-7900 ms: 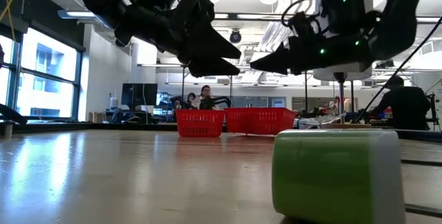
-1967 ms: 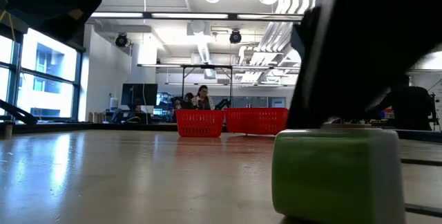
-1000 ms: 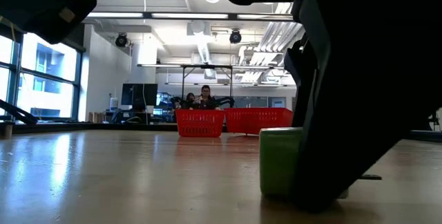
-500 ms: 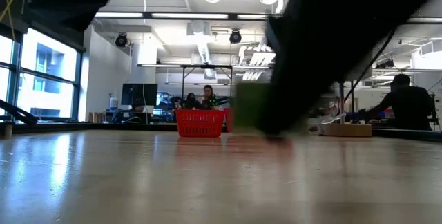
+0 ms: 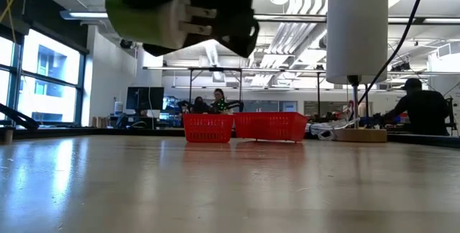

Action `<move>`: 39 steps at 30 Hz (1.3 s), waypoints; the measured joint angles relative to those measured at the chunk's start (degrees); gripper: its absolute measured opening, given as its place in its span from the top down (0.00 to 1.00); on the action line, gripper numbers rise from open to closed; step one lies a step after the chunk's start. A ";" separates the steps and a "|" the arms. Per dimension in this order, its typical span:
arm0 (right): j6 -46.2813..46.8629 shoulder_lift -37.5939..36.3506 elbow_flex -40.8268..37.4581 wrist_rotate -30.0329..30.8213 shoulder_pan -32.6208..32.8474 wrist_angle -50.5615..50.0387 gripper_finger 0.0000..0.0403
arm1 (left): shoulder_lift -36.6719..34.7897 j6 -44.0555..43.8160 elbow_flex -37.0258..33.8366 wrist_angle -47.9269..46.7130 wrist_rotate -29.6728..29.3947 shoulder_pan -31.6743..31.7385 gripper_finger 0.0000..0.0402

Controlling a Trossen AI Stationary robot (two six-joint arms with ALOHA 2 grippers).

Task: Pick & Place Office items
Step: Put the green charger adapter into the right red bin

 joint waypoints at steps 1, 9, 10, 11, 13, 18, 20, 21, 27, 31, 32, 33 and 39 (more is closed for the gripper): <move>0.00 -0.01 0.00 -0.08 -0.47 0.39 0.70 | 0.00 1.33 0.00 -0.01 -0.60 -0.06 0.18; -0.42 -0.03 0.02 -0.31 -3.46 3.12 0.70 | 0.00 7.39 -0.04 -0.48 -1.10 -0.15 0.18; -0.58 -0.04 0.01 -0.29 -3.85 3.66 0.70 | 0.00 7.78 -0.04 -0.48 -1.08 -0.25 0.18; -0.87 -0.07 0.02 -0.31 -4.20 4.20 0.70 | 0.00 8.30 -0.04 -0.48 -1.08 -0.26 0.18; -1.33 -0.40 0.02 -1.32 -4.79 4.78 0.70 | 0.00 9.74 -0.04 -0.52 -1.23 -0.30 0.18; -1.53 -0.84 0.07 -3.25 -5.75 6.36 0.70 | 0.00 13.61 -0.02 -0.44 -5.48 -0.33 0.18; -1.59 -0.84 0.07 -4.45 -5.95 6.69 0.70 | 0.00 14.73 -0.02 -0.49 -7.48 -0.31 0.18; -1.64 -0.84 0.07 -4.87 -6.12 6.88 0.70 | 0.00 15.48 -0.02 -0.59 -8.43 -0.31 0.18; -1.90 -0.86 0.07 -4.78 -6.77 6.79 0.70 | 0.00 17.18 -0.02 -0.73 -10.77 -0.33 0.18; -2.12 -0.86 0.07 -5.69 -6.94 6.77 0.70 | 0.00 18.14 -0.02 -2.10 -12.55 -0.40 0.18; -2.12 -0.86 0.07 -5.70 -6.96 6.84 0.70 | 0.00 18.40 -0.02 -2.36 -13.14 -0.59 0.19; -2.12 -0.86 0.07 -5.69 -6.96 6.88 0.70 | 0.00 18.53 -0.02 -2.50 -13.68 -0.72 0.21; -2.78 -0.86 0.07 -5.93 -7.20 7.10 0.70 | 0.00 20.02 0.00 -3.21 -14.46 -1.27 0.38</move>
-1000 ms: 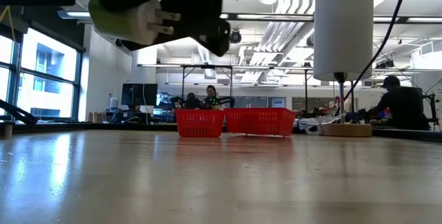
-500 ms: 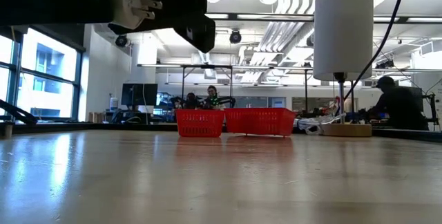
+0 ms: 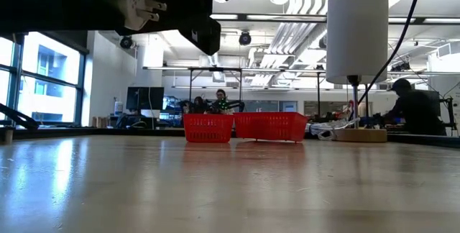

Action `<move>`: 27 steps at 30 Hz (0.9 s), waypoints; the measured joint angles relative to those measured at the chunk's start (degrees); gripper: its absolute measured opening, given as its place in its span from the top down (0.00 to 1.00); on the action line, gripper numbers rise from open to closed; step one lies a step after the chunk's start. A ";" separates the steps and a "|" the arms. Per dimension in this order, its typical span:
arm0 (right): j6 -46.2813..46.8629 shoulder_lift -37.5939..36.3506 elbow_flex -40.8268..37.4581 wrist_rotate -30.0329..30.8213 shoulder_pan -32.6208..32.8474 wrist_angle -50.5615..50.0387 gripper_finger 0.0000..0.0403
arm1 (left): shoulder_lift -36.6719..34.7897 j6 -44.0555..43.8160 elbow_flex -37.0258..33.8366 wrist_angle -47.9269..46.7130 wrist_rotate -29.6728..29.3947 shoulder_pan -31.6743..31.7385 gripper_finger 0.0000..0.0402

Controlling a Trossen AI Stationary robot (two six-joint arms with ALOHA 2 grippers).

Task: Pick & Place Office items
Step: Put the green charger adapter into the right red bin

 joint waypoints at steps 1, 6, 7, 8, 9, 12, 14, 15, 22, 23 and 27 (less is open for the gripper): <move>-0.02 0.00 0.00 -0.13 -0.05 0.12 0.70 | 0.00 0.00 0.00 -0.25 -0.02 -0.02 0.42; -0.02 0.00 0.00 -0.30 -0.41 0.51 0.70 | 0.00 -0.45 -0.01 -1.37 0.51 0.00 0.59; -0.02 0.00 0.00 -0.30 -0.42 0.52 0.70 | 0.00 -0.43 0.00 -1.48 0.68 0.00 0.62; 0.05 0.00 0.00 -0.39 -0.42 0.52 0.70 | 0.00 -0.48 0.00 -1.52 0.77 -0.02 0.65; 0.21 0.00 0.00 -0.77 -0.42 0.52 0.70 | 0.00 -0.77 0.00 -1.53 0.83 -0.11 0.68; 0.24 0.00 0.00 -2.55 -0.50 0.97 0.70 | 0.00 -2.81 0.00 -1.46 0.51 -0.66 0.70; -0.21 0.00 0.00 -3.00 -0.50 0.93 0.65 | 0.00 -4.08 0.04 -1.32 0.52 -0.75 0.70; -0.61 0.00 0.00 -2.90 -0.49 0.94 0.59 | 0.00 -5.51 0.05 -1.04 0.39 -0.76 0.70; -6.26 -0.02 0.00 -0.90 -0.35 0.20 0.15 | 0.00 -8.94 0.07 -1.24 0.18 -0.74 0.70; -7.49 -0.02 0.00 -1.44 -0.37 -0.01 0.11 | 0.00 -9.40 0.07 -1.01 0.17 -0.76 0.70; -7.43 -0.89 0.00 0.81 -0.35 -3.30 0.03 | 0.00 -15.43 0.07 0.68 0.18 -1.39 0.70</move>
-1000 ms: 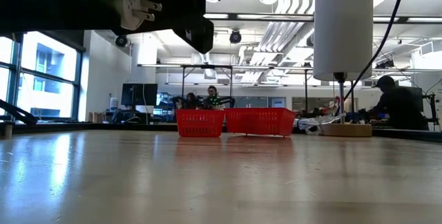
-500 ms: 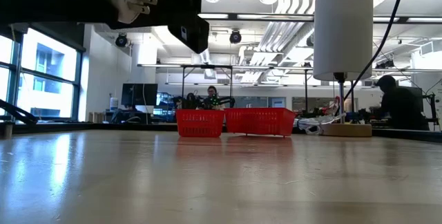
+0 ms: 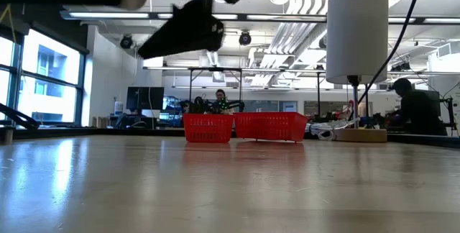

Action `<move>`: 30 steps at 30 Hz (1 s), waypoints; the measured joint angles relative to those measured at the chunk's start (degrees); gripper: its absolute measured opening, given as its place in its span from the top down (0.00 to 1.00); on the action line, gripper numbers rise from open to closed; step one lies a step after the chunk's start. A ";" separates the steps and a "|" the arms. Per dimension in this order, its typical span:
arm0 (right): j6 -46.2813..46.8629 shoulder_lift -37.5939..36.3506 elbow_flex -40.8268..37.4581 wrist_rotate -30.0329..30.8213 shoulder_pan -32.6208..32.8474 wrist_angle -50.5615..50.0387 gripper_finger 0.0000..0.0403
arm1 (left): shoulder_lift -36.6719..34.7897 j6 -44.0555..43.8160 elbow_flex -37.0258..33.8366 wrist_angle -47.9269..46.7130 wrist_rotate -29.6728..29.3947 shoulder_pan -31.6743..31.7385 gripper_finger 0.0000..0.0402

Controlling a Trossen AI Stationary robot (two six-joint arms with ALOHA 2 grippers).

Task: Pick & Place Office items
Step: Put the green charger adapter into the right red bin

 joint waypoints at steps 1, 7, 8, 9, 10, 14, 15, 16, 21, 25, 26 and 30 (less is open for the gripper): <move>-0.32 -0.51 0.00 1.79 0.05 -1.82 0.04 | 0.00 -1.18 0.00 0.62 0.02 -0.11 0.70; -1.82 -4.31 0.04 15.39 2.15 -9.15 0.10 | -0.33 -5.66 -0.09 2.29 -0.65 -0.05 0.70; -1.97 -4.96 0.03 17.55 2.91 -10.12 0.10 | -0.38 -6.74 -0.09 2.42 -0.63 -0.03 0.70; -2.01 -5.67 0.00 19.73 3.77 -10.80 0.11 | -0.39 -8.21 -0.09 2.53 -0.47 0.01 0.70; -2.30 -6.32 0.00 22.14 4.57 -11.11 0.11 | -0.46 -9.76 -0.08 2.64 -0.45 0.07 0.70; -4.68 -8.90 0.02 32.35 8.38 -13.67 0.10 | -1.02 -13.92 -0.07 3.27 1.52 0.35 0.70; -5.07 -9.12 0.07 35.26 9.32 -14.08 0.10 | -1.39 -15.16 -0.07 3.43 1.94 0.46 0.70; -5.45 -9.26 0.06 38.47 10.38 -15.40 0.10 | -1.85 -16.48 -0.07 3.89 2.68 0.59 0.70; -6.53 -9.58 0.02 52.01 15.15 -19.10 0.10 | -5.13 -27.34 -0.02 5.60 7.78 2.60 0.70; -8.26 -9.56 0.02 53.79 16.99 -19.10 0.10 | -7.98 -36.60 -0.02 5.99 14.61 5.16 0.70; -8.37 -9.56 0.02 52.46 17.22 -19.06 0.10 | -8.60 -38.88 -0.02 5.97 16.29 5.99 0.70; -9.17 -9.56 0.02 46.28 17.38 -16.71 0.10 | -10.30 -49.52 -0.02 6.00 22.94 9.40 0.70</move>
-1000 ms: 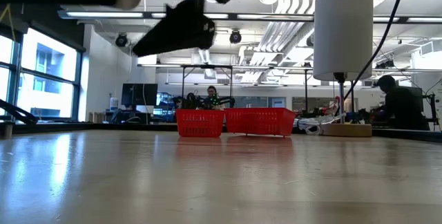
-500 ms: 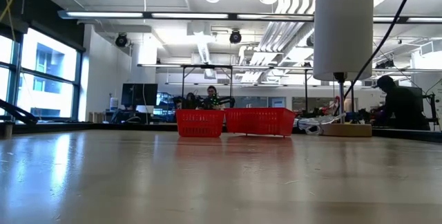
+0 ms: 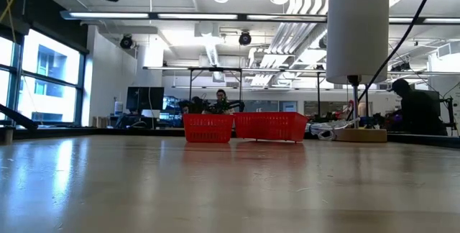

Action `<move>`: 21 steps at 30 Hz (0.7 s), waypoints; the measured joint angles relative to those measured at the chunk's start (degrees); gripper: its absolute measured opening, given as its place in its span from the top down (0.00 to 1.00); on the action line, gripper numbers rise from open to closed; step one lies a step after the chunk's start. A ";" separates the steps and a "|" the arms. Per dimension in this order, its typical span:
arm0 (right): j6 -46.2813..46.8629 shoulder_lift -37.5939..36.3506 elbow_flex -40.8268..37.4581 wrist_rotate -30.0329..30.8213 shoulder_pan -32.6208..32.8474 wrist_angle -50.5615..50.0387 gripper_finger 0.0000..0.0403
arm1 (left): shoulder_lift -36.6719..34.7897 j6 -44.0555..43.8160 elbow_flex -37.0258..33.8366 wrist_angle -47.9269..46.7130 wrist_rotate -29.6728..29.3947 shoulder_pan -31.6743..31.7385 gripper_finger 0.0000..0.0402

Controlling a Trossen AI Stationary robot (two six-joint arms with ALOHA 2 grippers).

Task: Pick & Place Office items
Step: Put the green charger adapter into the right red bin

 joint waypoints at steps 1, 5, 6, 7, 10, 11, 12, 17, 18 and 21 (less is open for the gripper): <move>-0.29 0.00 0.00 -0.75 0.00 0.21 0.10 | -0.26 -2.54 0.00 -0.20 2.02 0.93 0.70; -2.34 0.04 -0.02 3.75 0.16 0.78 0.10 | -0.27 -11.20 0.00 0.45 12.03 5.19 0.70; -3.14 0.04 -0.02 6.10 0.36 1.21 0.10 | -0.11 -12.62 0.00 1.27 14.26 5.99 0.70; -4.34 0.04 -0.02 8.58 0.54 1.80 0.10 | -0.03 -13.41 0.00 1.83 15.99 6.86 0.70; -9.81 0.04 -0.02 14.11 1.75 4.95 0.10 | 0.09 -13.56 0.00 2.10 17.45 8.23 0.70; -11.53 0.04 -0.02 14.63 2.10 6.28 0.10 | 0.09 -13.34 0.00 2.46 17.63 8.46 0.70; -12.76 0.04 -0.02 14.57 2.42 7.62 0.10 | 0.09 -12.79 0.00 2.89 17.51 8.65 0.70; -16.93 0.04 -0.02 14.29 3.43 11.26 0.10 | 0.09 -9.50 0.00 4.75 17.16 9.62 0.70; -17.38 0.04 -0.02 14.28 3.39 11.95 0.10 | 0.12 -8.91 0.00 5.09 17.16 9.88 0.70; -18.36 0.04 -0.02 14.37 3.22 13.36 0.10 | 0.12 -7.71 0.00 7.04 17.15 10.32 0.70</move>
